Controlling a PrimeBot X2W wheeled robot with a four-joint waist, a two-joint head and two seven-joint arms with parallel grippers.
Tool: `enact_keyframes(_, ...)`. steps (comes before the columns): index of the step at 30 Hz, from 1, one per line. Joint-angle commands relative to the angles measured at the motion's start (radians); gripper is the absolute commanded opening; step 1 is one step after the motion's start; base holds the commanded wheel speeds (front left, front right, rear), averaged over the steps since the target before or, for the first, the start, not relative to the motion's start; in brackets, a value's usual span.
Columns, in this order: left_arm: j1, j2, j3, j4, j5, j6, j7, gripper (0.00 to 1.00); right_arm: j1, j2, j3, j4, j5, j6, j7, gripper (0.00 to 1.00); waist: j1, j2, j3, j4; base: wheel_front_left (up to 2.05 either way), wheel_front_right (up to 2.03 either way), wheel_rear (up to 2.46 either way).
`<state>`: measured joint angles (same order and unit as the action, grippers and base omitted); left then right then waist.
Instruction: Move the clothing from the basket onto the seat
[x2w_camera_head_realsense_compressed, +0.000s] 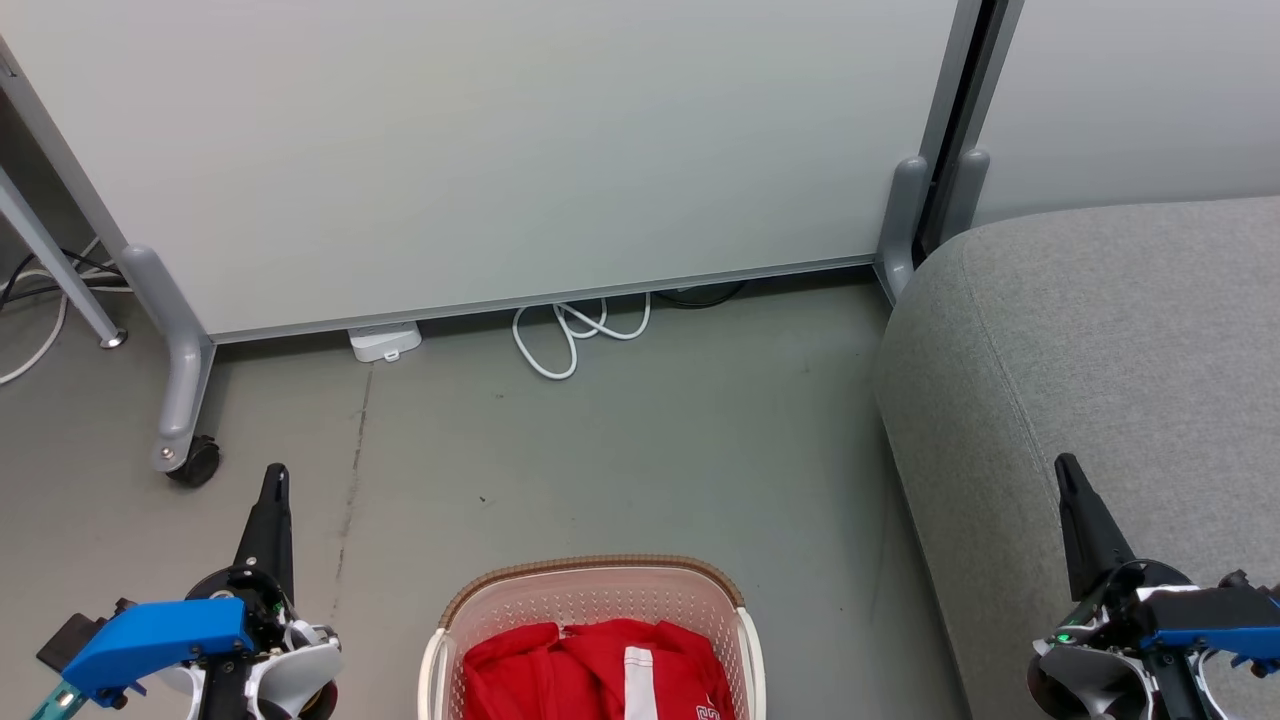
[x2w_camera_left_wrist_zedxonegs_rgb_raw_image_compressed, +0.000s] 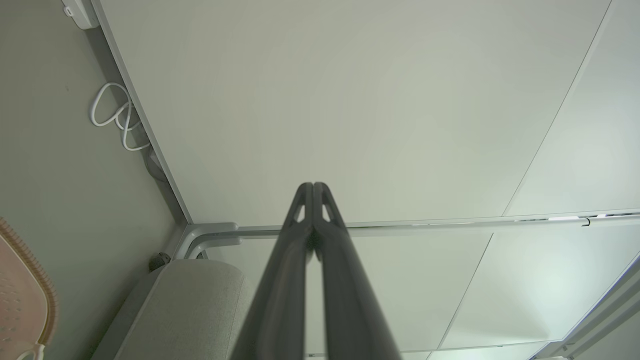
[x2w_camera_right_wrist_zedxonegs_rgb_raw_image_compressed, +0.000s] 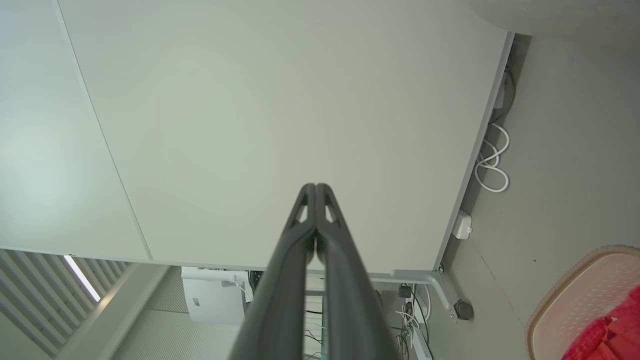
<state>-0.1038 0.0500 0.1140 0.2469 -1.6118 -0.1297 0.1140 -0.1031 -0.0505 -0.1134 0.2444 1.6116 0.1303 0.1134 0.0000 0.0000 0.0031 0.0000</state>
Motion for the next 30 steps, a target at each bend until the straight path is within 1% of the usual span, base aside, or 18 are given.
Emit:
enact_keyframes(1,-0.010,0.001,0.001,-0.004,-0.002,-0.002,0.003,0.00,-0.011,0.001,-0.001,0.002,0.003,0.001,0.004,0.00,0.0000,0.0000,0.000,0.000,0.00,0.00,0.00)
enact_keyframes(11,-0.010,0.001,0.001,-0.004,-0.002,-0.002,0.003,0.00,-0.011,0.001,-0.001,0.002,0.003,0.001,0.004,0.00,0.0000,0.0000,0.000,0.000,0.00,0.00,0.00)
enact_keyframes(12,0.000,0.000,0.000,0.000,0.000,0.000,0.000,1.00,0.000,0.000,0.000,0.000,0.000,0.000,0.000,1.00,0.0000,0.0000,0.000,0.000,0.00,0.00,0.00)
enact_keyframes(17,0.039,-0.008,-0.002,0.037,0.001,0.000,-0.003,1.00,0.033,0.004,0.004,0.037,-0.001,-0.002,-0.004,1.00,0.0000,0.0000,0.000,0.000,0.00,0.00,0.00)
enact_keyframes(22,0.033,-0.007,-0.010,0.027,0.025,0.000,-0.030,1.00,0.031,0.003,0.012,0.029,-0.026,-0.002,-0.030,1.00,0.0000,0.0000,0.002,0.001,0.00,0.00,0.00)
enact_keyframes(26,0.028,-0.007,-0.014,0.018,0.067,0.000,-0.049,1.00,0.029,0.003,0.022,0.019,-0.080,-0.002,-0.050,1.00,0.0000,0.0000,0.003,0.001,0.00,0.00,0.00)
enact_keyframes(30,0.023,-0.006,-0.019,0.005,0.133,0.000,-0.068,1.00,0.027,0.003,0.028,0.010,-0.133,-0.001,-0.069,1.00,0.0000,0.0000,0.005,0.002,0.00,0.00,0.00)
